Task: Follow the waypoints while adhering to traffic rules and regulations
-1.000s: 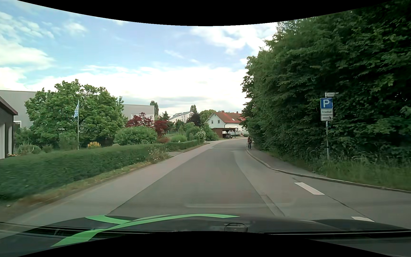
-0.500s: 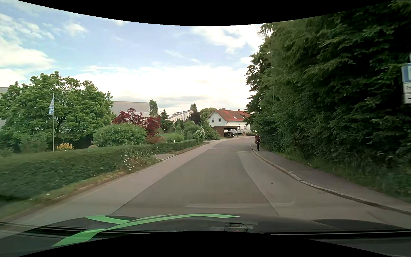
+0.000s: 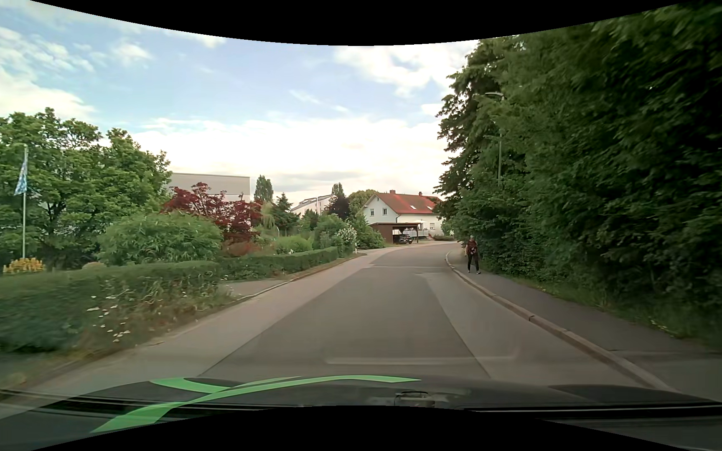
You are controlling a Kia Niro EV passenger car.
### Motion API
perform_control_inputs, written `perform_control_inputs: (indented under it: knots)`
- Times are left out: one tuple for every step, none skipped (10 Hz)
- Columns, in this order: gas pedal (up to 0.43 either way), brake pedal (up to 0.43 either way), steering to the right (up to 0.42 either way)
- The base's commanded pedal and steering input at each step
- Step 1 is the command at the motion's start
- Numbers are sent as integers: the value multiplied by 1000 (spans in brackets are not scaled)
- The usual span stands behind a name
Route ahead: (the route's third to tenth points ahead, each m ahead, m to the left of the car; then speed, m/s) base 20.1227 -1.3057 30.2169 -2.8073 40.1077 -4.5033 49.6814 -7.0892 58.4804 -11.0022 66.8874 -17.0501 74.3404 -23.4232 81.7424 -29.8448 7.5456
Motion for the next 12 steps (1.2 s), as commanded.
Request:
perform_control_inputs:
  knots:
    - [79,0,11]
    - [79,0,14]
    - [79,0,16]
    - [79,0,16]
    - [87,0,16]
    - [87,0,16]
    - [110,0,16]
    - [118,0,17]
    - [118,0,17]
    - [118,0,18]
    - [118,0,19]
    - [118,0,19]
